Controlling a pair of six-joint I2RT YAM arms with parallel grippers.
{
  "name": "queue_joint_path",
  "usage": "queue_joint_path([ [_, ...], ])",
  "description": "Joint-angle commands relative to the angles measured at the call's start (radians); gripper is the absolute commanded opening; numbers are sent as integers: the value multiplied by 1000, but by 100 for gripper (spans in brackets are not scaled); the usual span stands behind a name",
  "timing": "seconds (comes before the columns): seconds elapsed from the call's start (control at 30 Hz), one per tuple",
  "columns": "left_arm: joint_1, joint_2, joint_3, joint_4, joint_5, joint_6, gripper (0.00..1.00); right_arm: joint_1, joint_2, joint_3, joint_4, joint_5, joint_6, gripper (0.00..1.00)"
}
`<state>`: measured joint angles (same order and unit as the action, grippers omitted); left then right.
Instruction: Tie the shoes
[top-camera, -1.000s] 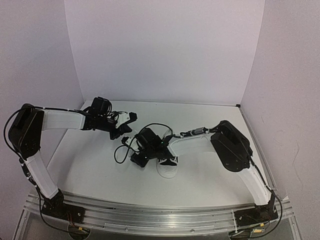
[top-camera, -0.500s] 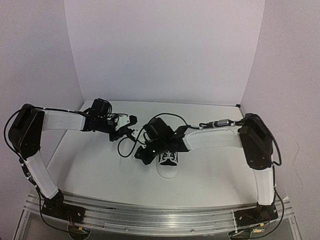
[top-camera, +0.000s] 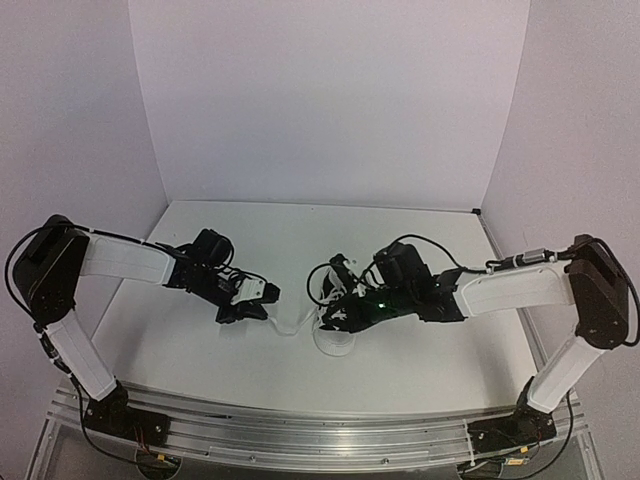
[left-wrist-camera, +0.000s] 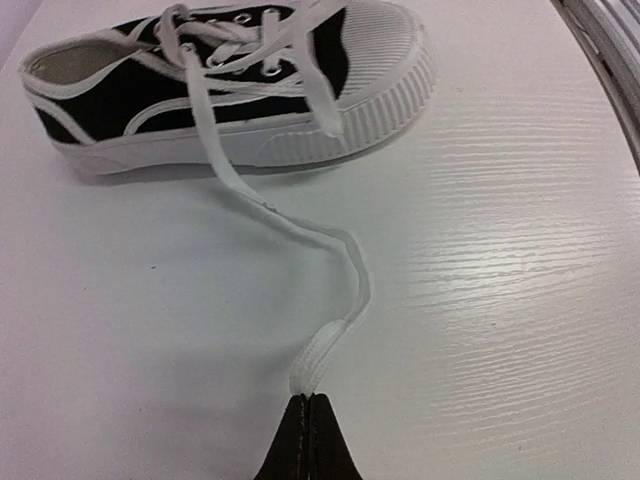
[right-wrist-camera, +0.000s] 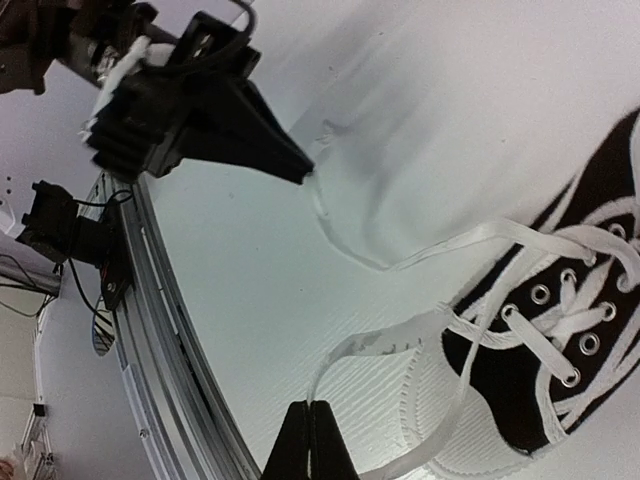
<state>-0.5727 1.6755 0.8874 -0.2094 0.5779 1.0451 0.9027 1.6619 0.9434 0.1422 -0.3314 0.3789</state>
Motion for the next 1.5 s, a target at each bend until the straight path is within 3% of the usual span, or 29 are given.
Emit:
queue_joint_path([
  [0.0, -14, -44, 21, -137, 144, 143, 24, -3, -72, -107, 213, 79, 190, 0],
  [0.13, -8, -29, 115, -367, 239, 264, 88, -29, -131, -204, 263, 162, 267, 0],
  [0.2, 10, -11, 191, -429, 307, 257, 99, -41, -151, -232, 269, 203, 294, 0],
  [0.3, 23, 44, 313, -400, 381, 130, 97, -43, -137, -234, 274, 218, 297, 0],
  [0.43, -6, 146, 422, -156, 363, -267, 81, -58, -133, -251, 301, 243, 307, 0],
  [0.67, -97, 333, 592, 13, 190, -556, 82, -73, -122, -304, 356, 280, 335, 0],
  [0.73, -124, 358, 607, 53, 150, -602, 73, -73, -115, -309, 362, 290, 333, 0],
  [0.83, -140, 402, 634, 103, 64, -696, 47, -72, -92, -302, 364, 270, 327, 0],
  [0.93, -145, 451, 671, 80, 9, -707, 35, -73, -78, -296, 365, 257, 325, 0],
  [1.0, -155, 465, 683, 60, 4, -682, 32, -72, -78, -296, 367, 254, 323, 0],
  [1.2, -172, 483, 678, 23, 14, -618, 33, -73, -65, -293, 374, 237, 312, 0],
  [1.37, -173, 472, 692, -67, 105, -562, 43, -73, -59, -294, 374, 253, 317, 0],
  [1.47, -175, 485, 685, -41, 76, -566, 41, -73, -47, -288, 374, 257, 313, 0],
])
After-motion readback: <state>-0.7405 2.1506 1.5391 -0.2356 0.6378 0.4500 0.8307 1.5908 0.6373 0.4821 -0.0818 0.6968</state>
